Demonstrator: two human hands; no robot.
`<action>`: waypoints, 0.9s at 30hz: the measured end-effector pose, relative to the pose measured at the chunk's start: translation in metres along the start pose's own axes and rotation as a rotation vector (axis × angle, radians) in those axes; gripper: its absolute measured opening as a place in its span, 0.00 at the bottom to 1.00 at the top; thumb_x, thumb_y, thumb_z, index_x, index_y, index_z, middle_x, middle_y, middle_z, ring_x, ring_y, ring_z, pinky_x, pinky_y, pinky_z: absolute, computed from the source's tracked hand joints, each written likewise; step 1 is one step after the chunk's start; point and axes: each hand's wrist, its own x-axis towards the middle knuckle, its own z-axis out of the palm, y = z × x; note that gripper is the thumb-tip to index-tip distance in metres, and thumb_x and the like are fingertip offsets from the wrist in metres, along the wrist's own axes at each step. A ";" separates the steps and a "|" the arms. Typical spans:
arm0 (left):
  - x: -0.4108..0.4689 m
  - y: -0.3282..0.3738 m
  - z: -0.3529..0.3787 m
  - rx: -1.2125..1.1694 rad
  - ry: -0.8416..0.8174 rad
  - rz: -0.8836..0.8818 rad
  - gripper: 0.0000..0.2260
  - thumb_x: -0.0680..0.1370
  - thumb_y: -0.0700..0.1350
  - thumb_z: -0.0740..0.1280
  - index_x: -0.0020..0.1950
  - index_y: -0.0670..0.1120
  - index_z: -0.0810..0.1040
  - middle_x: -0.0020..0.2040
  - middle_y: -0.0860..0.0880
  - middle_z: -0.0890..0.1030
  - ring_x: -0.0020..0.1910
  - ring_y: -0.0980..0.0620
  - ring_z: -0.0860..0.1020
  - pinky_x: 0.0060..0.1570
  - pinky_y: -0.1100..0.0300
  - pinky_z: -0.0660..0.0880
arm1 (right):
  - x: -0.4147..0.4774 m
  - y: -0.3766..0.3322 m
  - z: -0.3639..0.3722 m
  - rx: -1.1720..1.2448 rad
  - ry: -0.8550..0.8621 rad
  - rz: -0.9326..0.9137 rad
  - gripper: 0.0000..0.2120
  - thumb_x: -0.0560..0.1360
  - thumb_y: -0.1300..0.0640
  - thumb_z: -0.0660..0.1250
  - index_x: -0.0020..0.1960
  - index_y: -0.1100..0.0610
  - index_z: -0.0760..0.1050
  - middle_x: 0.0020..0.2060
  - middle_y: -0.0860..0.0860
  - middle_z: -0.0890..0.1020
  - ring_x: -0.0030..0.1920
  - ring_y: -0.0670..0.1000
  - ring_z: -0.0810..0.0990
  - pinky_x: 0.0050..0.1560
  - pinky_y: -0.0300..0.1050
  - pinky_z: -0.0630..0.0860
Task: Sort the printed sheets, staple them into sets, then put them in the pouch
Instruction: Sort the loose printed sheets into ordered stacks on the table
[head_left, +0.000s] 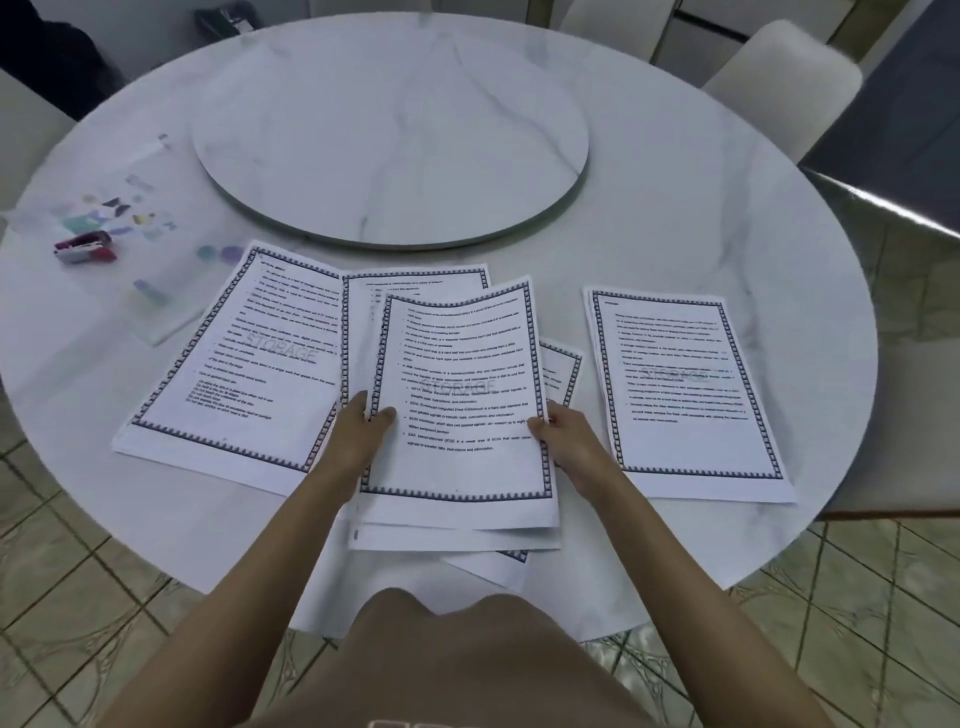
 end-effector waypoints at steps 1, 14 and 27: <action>-0.001 -0.001 0.000 0.022 -0.009 0.006 0.24 0.81 0.44 0.58 0.75 0.42 0.56 0.75 0.46 0.60 0.73 0.46 0.59 0.69 0.54 0.58 | -0.001 0.001 -0.001 -0.009 -0.004 -0.005 0.11 0.79 0.61 0.59 0.59 0.58 0.75 0.55 0.55 0.81 0.56 0.56 0.79 0.61 0.54 0.74; -0.010 0.031 -0.019 -0.084 -0.163 0.267 0.14 0.80 0.40 0.58 0.65 0.50 0.69 0.55 0.60 0.77 0.48 0.68 0.78 0.46 0.74 0.74 | -0.004 -0.009 -0.019 0.122 0.144 -0.114 0.23 0.76 0.48 0.64 0.67 0.57 0.68 0.61 0.53 0.76 0.60 0.52 0.75 0.64 0.51 0.72; -0.006 0.019 -0.033 0.075 -0.061 0.175 0.10 0.80 0.42 0.60 0.60 0.47 0.74 0.52 0.48 0.81 0.46 0.51 0.80 0.43 0.61 0.75 | -0.006 -0.003 -0.039 0.068 0.204 -0.235 0.09 0.79 0.56 0.59 0.55 0.57 0.76 0.52 0.58 0.81 0.55 0.58 0.79 0.60 0.59 0.74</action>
